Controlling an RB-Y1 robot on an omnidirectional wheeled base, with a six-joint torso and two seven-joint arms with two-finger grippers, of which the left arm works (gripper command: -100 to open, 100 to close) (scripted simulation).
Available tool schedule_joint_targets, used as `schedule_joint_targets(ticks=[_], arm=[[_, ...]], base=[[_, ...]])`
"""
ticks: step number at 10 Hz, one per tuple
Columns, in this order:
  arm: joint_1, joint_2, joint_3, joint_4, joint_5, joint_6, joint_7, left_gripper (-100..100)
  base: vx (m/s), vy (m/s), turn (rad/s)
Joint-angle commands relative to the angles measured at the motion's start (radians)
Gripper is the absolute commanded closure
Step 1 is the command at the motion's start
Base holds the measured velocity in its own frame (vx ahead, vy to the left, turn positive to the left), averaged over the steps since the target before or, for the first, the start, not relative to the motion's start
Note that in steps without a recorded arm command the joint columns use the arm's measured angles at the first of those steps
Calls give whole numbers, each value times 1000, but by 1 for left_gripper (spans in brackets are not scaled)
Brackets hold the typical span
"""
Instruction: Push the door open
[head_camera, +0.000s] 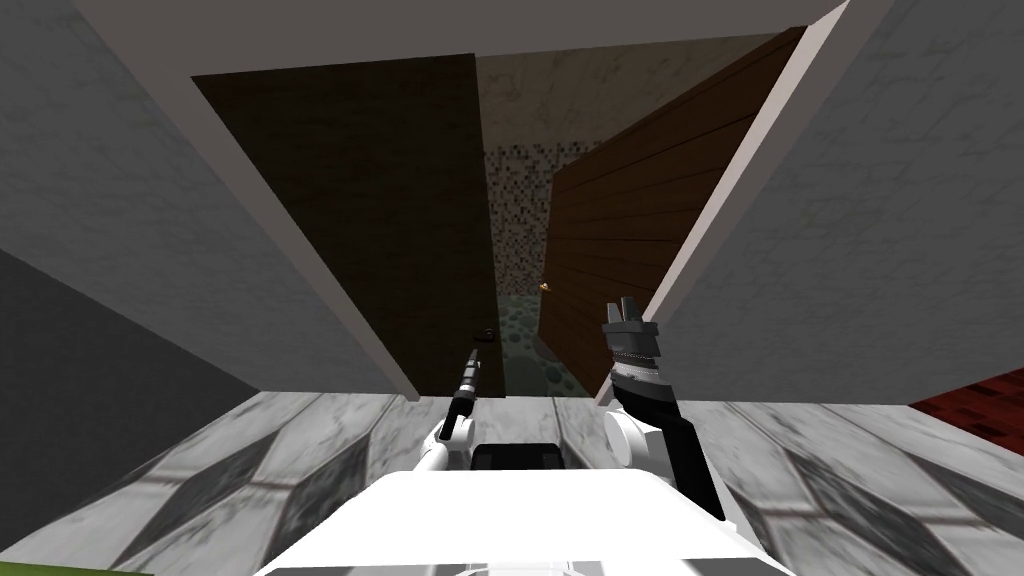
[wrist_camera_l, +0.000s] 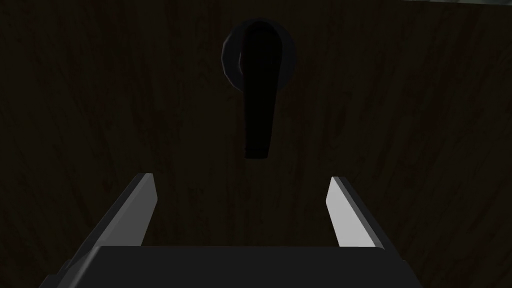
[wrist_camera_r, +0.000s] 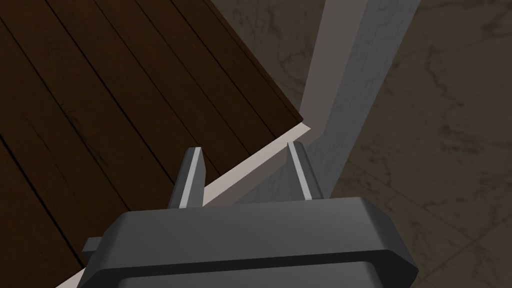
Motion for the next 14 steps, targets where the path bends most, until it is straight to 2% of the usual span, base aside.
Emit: schedule_joint_targets(ticks=[1, 7, 8, 13, 14], arm=[[-5, 5, 4, 7, 1, 0, 1, -100], [-13, -2, 15, 16, 3, 1, 1, -100], [-13, -2, 15, 16, 3, 1, 1, 100], [-13, -2, 15, 16, 3, 1, 1, 100], [-17, 9, 29, 17, 9, 0, -5, 100]], base=[[207, -20, -18], [169, -4, -20], [-9, 0, 5], [-7, 2, -2], [108, -41, 30]])
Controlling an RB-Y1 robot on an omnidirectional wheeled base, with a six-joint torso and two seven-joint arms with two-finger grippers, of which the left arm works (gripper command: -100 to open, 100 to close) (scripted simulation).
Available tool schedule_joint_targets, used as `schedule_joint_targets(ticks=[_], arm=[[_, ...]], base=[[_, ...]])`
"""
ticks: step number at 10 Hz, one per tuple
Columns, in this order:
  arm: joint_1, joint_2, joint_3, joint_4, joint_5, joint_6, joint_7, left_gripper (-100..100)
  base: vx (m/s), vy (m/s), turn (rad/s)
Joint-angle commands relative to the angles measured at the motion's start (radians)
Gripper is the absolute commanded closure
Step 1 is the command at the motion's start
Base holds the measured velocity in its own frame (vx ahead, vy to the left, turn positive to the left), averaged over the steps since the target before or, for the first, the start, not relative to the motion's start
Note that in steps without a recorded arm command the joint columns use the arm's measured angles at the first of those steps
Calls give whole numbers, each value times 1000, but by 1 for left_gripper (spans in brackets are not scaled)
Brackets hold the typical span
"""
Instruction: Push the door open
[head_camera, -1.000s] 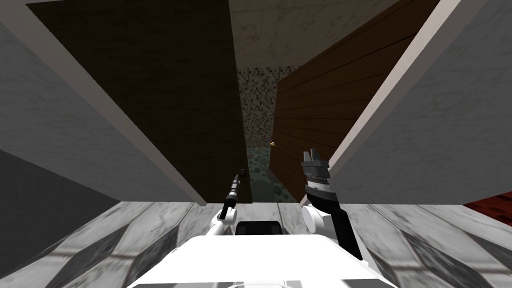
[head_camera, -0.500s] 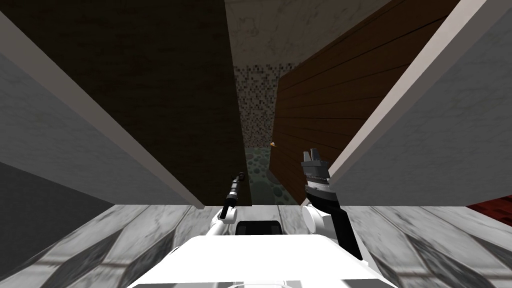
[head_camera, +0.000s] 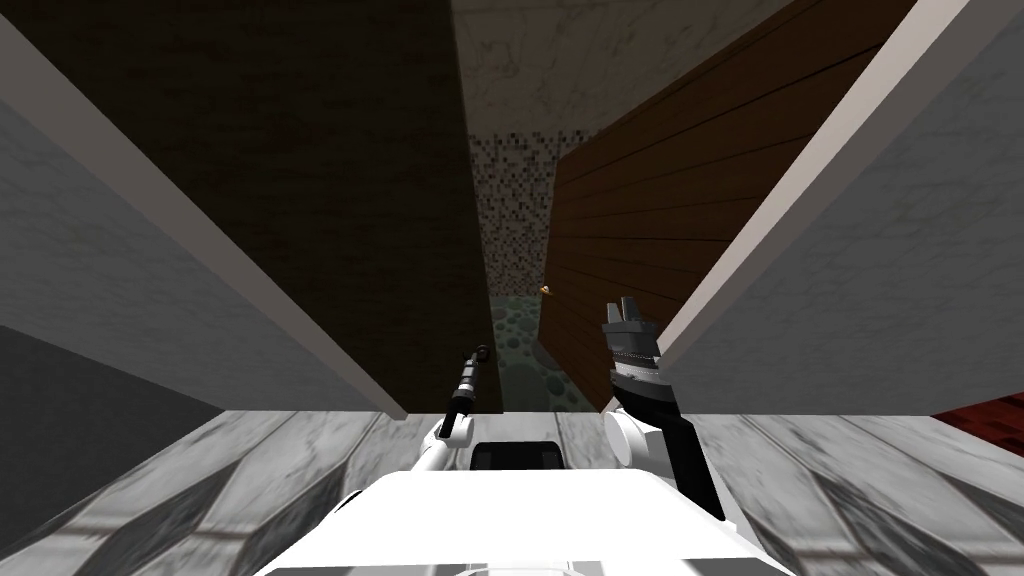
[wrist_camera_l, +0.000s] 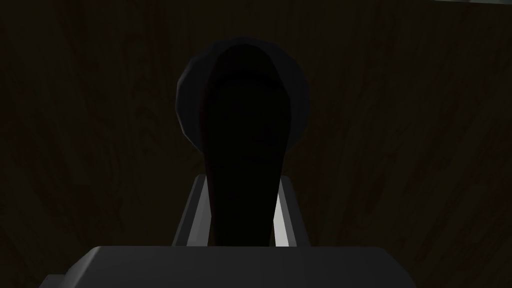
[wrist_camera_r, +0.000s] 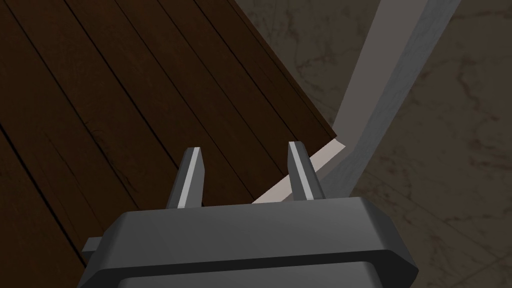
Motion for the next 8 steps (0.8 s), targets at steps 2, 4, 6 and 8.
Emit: schedule_joint_targets(ticks=[2, 4, 6, 8], arm=[[9, 15, 19, -23, 9, 4, -11, 100], [8, 22, 34, -21, 16, 2, -18, 100], [7, 28, 52, -18, 25, -1, -27, 100], [6, 34, 72, -15, 34, -4, -36, 100]], base=[[155, -26, 44], [176, -60, 34], [190, -49, 48], [189, -43, 62]])
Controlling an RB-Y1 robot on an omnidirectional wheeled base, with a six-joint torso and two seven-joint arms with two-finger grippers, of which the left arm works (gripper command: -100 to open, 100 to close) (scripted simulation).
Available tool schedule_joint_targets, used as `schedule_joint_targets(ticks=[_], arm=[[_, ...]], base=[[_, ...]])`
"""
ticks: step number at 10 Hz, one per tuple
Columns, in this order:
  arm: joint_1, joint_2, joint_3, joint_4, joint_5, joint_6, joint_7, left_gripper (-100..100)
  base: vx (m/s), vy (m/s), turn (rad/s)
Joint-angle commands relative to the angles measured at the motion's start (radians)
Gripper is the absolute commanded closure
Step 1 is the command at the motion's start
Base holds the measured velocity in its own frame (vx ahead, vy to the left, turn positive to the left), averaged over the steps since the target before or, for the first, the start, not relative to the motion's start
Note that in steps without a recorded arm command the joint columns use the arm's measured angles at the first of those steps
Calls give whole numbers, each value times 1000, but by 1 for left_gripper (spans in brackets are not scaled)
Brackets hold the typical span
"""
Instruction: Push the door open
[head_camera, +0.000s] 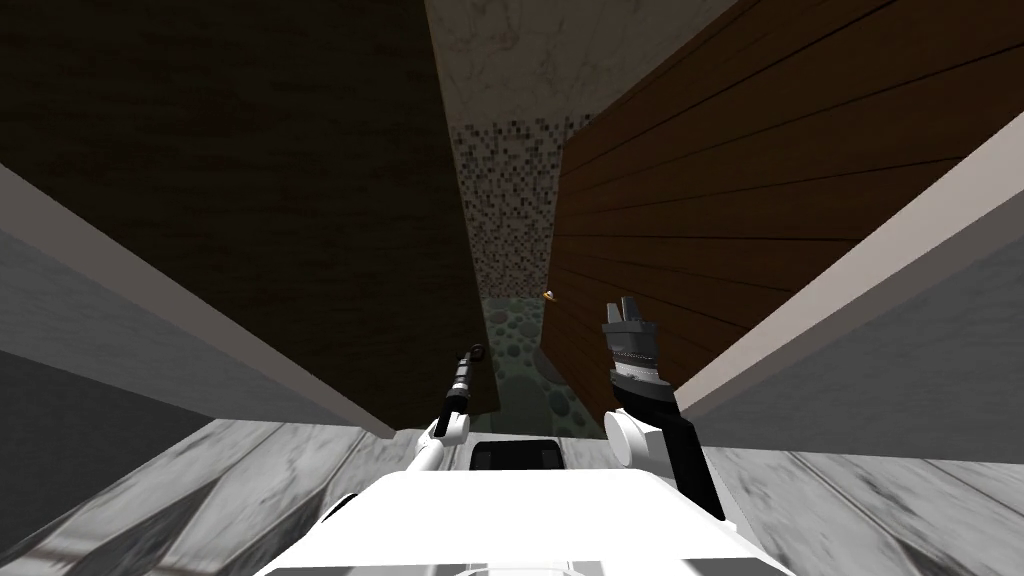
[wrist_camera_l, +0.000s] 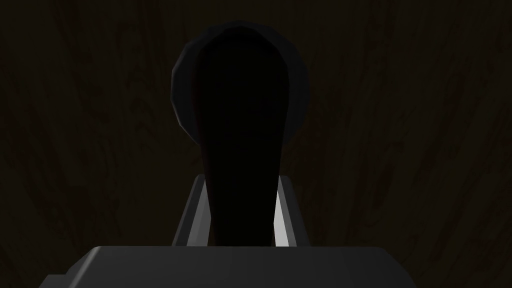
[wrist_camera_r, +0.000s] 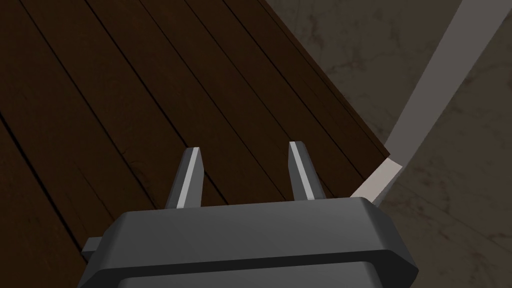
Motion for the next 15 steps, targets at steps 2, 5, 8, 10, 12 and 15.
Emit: schedule_joint_targets(ticks=[2, 5, 8, 10, 12, 15], arm=[[5, 20, 36, -5, 16, -13, -13, 100], [3, 22, 69, 1, 32, -18, -29, 100], [2, 21, 85, -11, 40, -21, -37, 100], [1, 18, 107, 7, 51, -24, -47, 100], [1, 18, 107, 7, 51, -24, -47, 100], [1, 18, 107, 7, 51, -24, -47, 100]], base=[[172, -97, 79], [198, -63, 67], [137, -34, 55], [101, -31, 25], [105, -49, 52], [3, 2, -6]])
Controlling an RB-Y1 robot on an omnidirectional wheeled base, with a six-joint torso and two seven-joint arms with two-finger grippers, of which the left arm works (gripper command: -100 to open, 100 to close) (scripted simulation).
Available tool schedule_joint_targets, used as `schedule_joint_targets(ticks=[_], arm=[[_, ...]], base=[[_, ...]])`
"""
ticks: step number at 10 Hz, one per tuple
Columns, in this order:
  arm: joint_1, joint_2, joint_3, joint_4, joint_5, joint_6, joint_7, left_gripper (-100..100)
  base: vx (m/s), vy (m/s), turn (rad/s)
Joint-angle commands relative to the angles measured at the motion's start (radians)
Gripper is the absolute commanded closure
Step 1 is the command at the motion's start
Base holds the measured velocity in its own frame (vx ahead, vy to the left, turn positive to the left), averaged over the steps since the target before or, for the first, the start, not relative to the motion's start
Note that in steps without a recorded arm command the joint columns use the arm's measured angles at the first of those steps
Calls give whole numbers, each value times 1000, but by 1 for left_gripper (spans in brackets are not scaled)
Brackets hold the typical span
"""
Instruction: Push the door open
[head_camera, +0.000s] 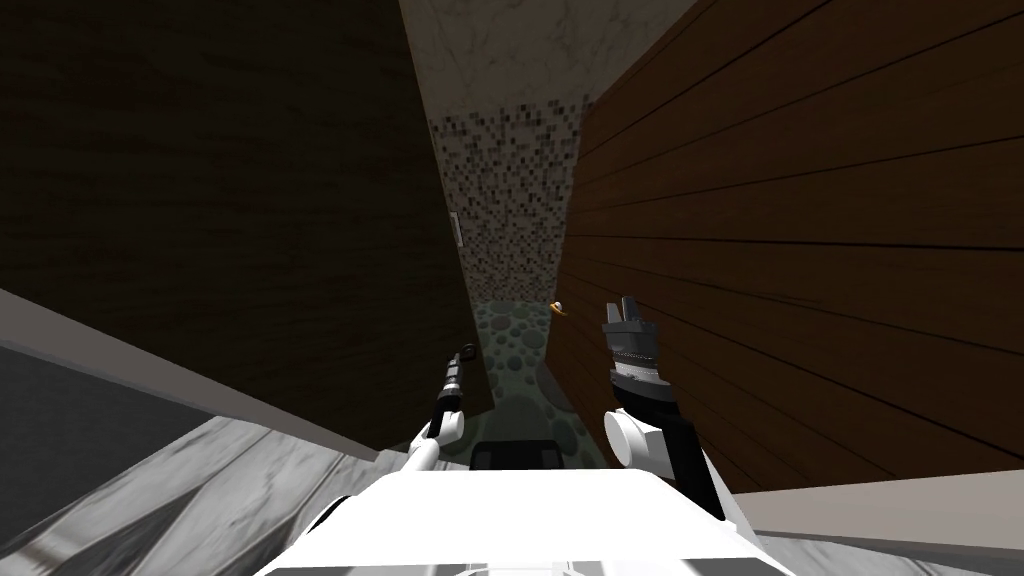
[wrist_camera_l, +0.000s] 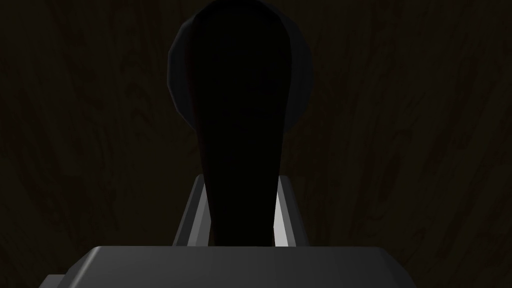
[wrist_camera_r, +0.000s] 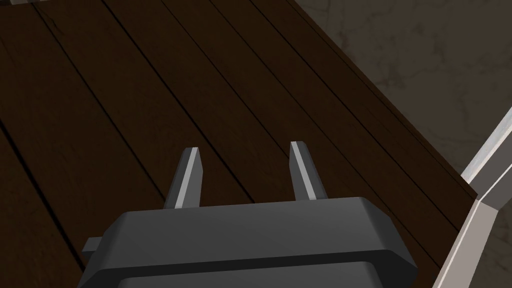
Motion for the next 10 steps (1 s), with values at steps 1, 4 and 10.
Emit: schedule_joint_targets(ticks=[1, 4, 10], arm=[[11, 2, 27, -19, 12, 1, -15, 100], [10, -6, 51, -15, 24, -3, -26, 100], [18, -26, 89, -13, 42, -3, -45, 100]], base=[[108, -44, 73], [193, -78, 90], [160, -41, 60]])
